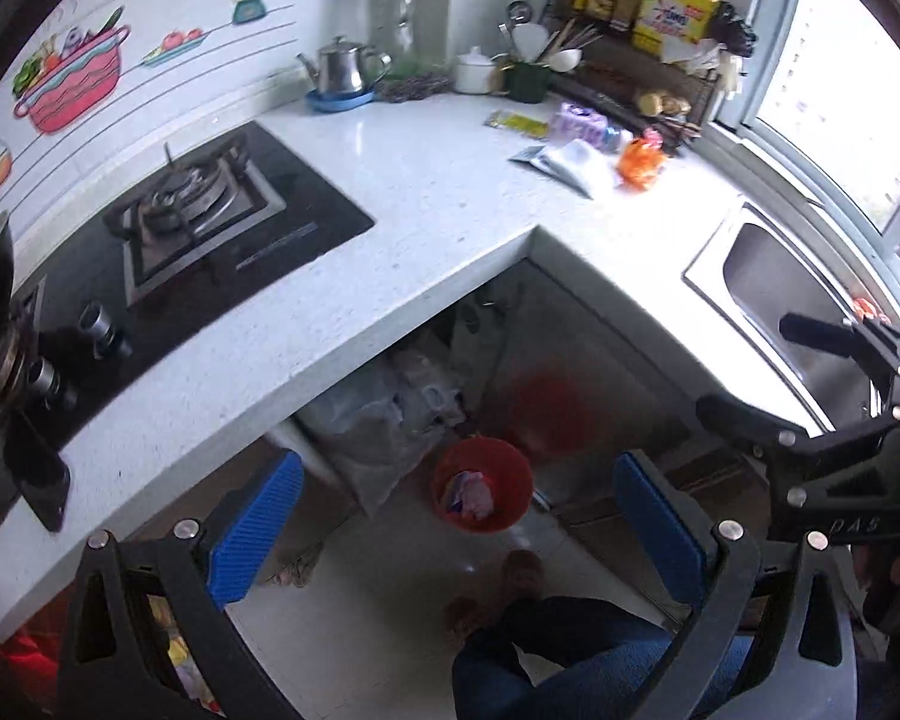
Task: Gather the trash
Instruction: 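Raise both tools back up over the counter toward the wipe and snack bag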
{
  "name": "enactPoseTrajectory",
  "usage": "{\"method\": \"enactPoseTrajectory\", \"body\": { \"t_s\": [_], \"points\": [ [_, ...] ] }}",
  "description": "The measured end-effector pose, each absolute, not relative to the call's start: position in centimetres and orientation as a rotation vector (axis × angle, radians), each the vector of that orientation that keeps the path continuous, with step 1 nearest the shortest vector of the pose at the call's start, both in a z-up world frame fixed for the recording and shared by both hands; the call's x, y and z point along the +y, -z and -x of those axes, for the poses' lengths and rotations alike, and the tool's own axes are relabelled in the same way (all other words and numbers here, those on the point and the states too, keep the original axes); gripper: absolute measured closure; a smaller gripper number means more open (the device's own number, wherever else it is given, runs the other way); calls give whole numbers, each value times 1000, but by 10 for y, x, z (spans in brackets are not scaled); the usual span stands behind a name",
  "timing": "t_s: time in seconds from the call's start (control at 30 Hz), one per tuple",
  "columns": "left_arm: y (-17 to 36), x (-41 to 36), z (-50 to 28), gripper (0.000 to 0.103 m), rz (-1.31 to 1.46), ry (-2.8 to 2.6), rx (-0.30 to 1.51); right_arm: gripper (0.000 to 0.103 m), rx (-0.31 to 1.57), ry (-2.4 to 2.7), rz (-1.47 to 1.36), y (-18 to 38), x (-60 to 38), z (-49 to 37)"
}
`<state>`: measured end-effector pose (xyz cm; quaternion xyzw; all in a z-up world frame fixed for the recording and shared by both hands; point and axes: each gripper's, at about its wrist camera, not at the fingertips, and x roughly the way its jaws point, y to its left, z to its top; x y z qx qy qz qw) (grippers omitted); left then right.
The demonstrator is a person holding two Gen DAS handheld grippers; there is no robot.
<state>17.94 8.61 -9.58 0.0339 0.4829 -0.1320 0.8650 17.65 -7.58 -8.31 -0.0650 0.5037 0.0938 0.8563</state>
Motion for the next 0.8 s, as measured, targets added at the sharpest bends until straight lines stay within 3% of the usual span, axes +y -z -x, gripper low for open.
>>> {"method": "enactPoseTrajectory", "body": {
  "t_s": [0.43, 0.8],
  "points": [
    [41, 29, -220, 0, -124, 393, 909, 1, 972, -56, 37, 30, -127, -199],
    [30, -26, -311, 0, -173, 403, 918, 1, 931, -11, -10, 15, -185, -268]
  ]
}}
